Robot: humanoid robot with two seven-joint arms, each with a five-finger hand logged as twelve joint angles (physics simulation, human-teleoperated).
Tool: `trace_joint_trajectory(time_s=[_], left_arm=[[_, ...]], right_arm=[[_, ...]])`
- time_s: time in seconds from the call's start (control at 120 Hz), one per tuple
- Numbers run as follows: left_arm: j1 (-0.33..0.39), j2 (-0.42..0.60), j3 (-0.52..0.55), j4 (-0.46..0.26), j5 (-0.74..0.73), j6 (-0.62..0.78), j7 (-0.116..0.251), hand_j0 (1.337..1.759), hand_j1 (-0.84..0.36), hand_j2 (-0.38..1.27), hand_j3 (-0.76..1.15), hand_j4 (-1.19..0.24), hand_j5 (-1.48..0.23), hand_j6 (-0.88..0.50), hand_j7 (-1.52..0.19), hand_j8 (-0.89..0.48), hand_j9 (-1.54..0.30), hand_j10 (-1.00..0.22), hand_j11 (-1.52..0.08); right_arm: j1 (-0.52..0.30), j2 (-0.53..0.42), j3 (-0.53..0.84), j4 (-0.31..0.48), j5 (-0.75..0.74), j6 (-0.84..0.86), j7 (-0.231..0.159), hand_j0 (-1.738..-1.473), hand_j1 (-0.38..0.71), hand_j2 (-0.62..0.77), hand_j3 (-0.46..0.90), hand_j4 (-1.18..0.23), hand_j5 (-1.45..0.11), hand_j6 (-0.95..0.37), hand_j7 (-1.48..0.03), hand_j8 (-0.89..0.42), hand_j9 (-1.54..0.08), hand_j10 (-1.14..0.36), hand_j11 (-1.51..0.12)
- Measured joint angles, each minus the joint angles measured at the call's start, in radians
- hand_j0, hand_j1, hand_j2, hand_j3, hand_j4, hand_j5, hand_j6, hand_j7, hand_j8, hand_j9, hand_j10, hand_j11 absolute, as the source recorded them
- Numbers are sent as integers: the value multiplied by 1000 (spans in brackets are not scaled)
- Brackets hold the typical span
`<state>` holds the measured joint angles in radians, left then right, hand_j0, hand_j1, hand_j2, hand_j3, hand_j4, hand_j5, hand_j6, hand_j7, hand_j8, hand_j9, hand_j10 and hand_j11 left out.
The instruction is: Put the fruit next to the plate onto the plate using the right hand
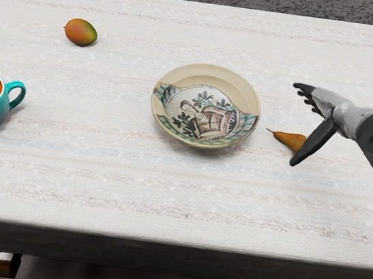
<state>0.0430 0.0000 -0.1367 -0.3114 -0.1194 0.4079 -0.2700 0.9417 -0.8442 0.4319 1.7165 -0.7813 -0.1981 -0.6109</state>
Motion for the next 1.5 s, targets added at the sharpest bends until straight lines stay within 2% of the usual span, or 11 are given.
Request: trace_joint_trajectory(time_s=[0.208, 0.442, 0.675, 0.9, 1.067, 1.267, 1.5], left_arm=[[0, 0, 0, 0, 0, 0, 0, 1658, 349, 0, 0, 0, 0, 0, 0, 0, 0, 0, 0], [0, 0, 0, 0, 0, 0, 0, 1658, 349, 0, 0, 0, 0, 0, 0, 0, 0, 0, 0], [0, 0, 0, 0, 0, 0, 0, 1658, 349, 0, 0, 0, 0, 0, 0, 0, 0, 0, 0], [0, 0, 0, 0, 0, 0, 0, 1658, 349, 0, 0, 0, 0, 0, 0, 0, 0, 0, 0], [0, 0, 0, 0, 0, 0, 0, 1658, 349, 0, 0, 0, 0, 0, 0, 0, 0, 0, 0], [0, 0, 0, 0, 0, 0, 0, 1658, 349, 0, 0, 0, 0, 0, 0, 0, 0, 0, 0], [0, 0, 0, 0, 0, 0, 0, 1658, 349, 0, 0, 0, 0, 0, 0, 0, 0, 0, 0]], right_arm=[[4, 75, -101, 2, -161, -158, 0, -1658, -349, 2, 0, -3, -1, -4, 0, -3, 0, -2, 0], [17, 41, -203, -15, -205, -231, 0, -1658, -349, 2, 0, -3, -1, -5, 0, -4, 0, -3, 0], [142, 42, -352, -66, -210, -233, 0, -1658, -349, 3, 0, -3, -1, -5, 0, -4, 0, -3, 0], [236, 140, -450, -170, -200, -204, 0, -1658, -349, 3, 0, -3, -1, -5, 0, -4, 0, -3, 0], [247, 176, -465, -207, -206, -215, 0, -1658, -349, 2, 0, -3, -1, -5, 0, -4, 0, -3, 0], [274, 280, -527, -317, -209, -222, 0, -1658, -349, 2, 0, -3, -1, -5, 0, -4, 0, -2, 0], [267, 306, -548, -361, -249, -331, 0, -1658, -349, 2, 0, -2, 0, -4, 0, -3, 0, -2, 0]])
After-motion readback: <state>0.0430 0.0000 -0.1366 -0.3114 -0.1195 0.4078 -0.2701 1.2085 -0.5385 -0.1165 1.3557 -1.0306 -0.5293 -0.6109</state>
